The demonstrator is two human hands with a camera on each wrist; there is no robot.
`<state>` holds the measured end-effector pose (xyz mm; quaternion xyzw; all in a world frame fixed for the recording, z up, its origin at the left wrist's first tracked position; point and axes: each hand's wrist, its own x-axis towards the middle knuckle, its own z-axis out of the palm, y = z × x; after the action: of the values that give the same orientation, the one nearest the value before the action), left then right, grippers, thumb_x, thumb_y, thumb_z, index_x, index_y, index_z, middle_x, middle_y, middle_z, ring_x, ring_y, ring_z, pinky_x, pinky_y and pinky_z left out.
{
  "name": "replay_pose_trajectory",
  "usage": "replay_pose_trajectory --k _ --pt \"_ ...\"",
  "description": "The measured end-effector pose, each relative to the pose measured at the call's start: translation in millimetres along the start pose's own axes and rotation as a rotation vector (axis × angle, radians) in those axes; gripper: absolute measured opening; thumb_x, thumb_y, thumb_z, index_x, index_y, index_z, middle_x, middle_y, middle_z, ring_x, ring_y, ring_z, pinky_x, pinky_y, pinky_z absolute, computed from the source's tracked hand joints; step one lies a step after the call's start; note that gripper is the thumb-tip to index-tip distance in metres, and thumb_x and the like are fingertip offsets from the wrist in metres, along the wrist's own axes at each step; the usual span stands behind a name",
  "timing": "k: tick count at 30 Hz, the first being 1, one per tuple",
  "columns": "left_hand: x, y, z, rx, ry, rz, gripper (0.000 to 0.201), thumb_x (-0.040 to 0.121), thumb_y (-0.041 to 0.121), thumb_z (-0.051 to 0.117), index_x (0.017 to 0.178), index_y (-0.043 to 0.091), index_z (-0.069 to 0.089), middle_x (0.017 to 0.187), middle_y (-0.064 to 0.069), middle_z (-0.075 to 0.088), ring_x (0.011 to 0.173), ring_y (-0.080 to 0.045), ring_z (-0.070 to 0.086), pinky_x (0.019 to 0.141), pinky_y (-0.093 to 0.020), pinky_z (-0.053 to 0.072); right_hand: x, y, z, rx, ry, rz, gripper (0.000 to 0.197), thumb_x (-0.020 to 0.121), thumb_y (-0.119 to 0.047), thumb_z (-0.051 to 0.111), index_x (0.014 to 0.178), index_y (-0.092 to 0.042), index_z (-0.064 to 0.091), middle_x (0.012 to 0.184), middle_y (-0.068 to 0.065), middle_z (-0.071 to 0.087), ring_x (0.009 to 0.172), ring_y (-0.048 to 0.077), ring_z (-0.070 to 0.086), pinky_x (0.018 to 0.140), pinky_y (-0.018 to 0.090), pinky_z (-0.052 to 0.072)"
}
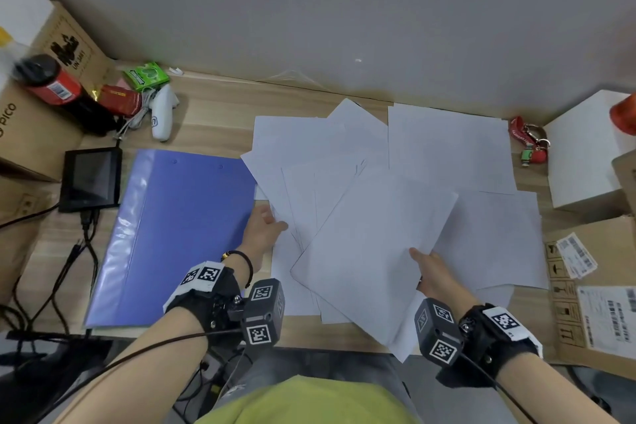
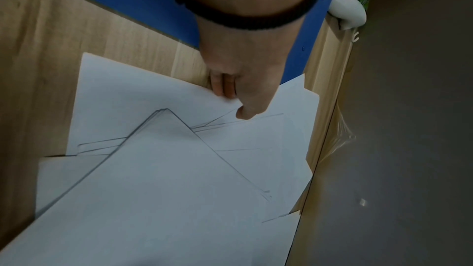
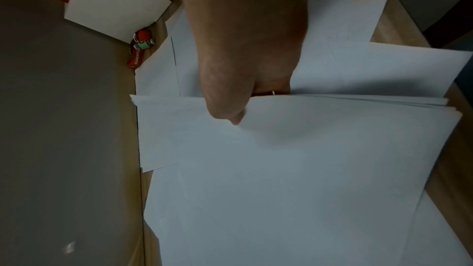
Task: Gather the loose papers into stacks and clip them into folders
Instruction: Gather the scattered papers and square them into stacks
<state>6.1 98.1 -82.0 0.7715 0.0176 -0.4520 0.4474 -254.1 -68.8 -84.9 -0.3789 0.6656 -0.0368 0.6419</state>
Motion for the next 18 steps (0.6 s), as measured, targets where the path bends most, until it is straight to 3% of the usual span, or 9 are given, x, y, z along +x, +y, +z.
replay_pose_trajectory --k 4,7,10,13,15,16,18 --pt "4 1 2 -0.035 -0.059 0.002 0.037 0.088 0.002 0.064 0.121 0.013 0.049 0.100 -0.006 0.056 0.083 -0.017 0.053 0.067 -0.024 0.044 2 4 -3 -0.017 -0.016 0.030 0.033 0.100 -0.014 0.044 0.130 -0.003 0.050 0.118 0.019 0.060 0.102 0.033 0.058 0.074 0.037 0.048" --pt "7 6 5 -0.038 -0.078 0.031 0.026 0.088 0.007 0.066 0.112 0.009 0.054 0.088 -0.006 0.058 0.063 -0.013 0.049 0.057 -0.023 0.041 3 2 -6 -0.012 -0.005 0.042 0.033 0.100 -0.012 0.045 0.131 0.000 0.049 0.116 0.020 0.059 0.098 0.033 0.058 0.070 0.037 0.047" --pt "11 14 9 -0.004 -0.095 0.072 0.024 0.089 0.013 0.067 0.111 0.009 0.058 0.090 -0.006 0.061 0.069 -0.015 0.053 0.061 -0.023 0.044 2 1 -9 0.003 0.010 0.047 0.034 0.100 -0.013 0.047 0.131 0.000 0.048 0.118 0.020 0.059 0.095 0.033 0.058 0.070 0.038 0.048" --pt "12 21 17 0.008 -0.152 0.094 0.030 0.090 0.017 0.066 0.119 0.013 0.060 0.111 -0.002 0.067 0.099 -0.020 0.063 0.088 -0.033 0.053 -1 -2 -11 0.016 0.002 0.046 0.031 0.100 -0.013 0.047 0.128 -0.001 0.050 0.114 0.019 0.061 0.090 0.032 0.060 0.068 0.036 0.048" --pt "13 23 24 -0.006 -0.179 0.095 0.023 0.093 0.016 0.062 0.115 0.015 0.061 0.110 -0.002 0.067 0.104 -0.023 0.063 0.097 -0.042 0.051 -4 -3 -11 0.035 -0.004 0.038 0.024 0.100 -0.012 0.046 0.123 -0.005 0.052 0.101 0.013 0.063 0.083 0.027 0.060 0.067 0.035 0.047" --pt "12 25 28 -0.004 -0.178 0.103 0.016 0.095 0.016 0.059 0.110 0.016 0.061 0.104 -0.002 0.067 0.100 -0.023 0.062 0.096 -0.042 0.051 -6 -3 -12 0.041 -0.007 0.034 0.022 0.100 -0.012 0.046 0.121 -0.008 0.052 0.097 0.009 0.063 0.083 0.024 0.059 0.068 0.034 0.046" --pt "9 30 34 0.018 -0.156 0.133 0.008 0.096 0.020 0.058 0.100 0.013 0.058 0.091 -0.003 0.062 0.087 -0.021 0.059 0.081 -0.036 0.050 -8 -3 -13 0.054 -0.010 0.018 0.021 0.100 -0.012 0.046 0.120 -0.010 0.053 0.096 0.006 0.063 0.085 0.023 0.058 0.070 0.035 0.046"
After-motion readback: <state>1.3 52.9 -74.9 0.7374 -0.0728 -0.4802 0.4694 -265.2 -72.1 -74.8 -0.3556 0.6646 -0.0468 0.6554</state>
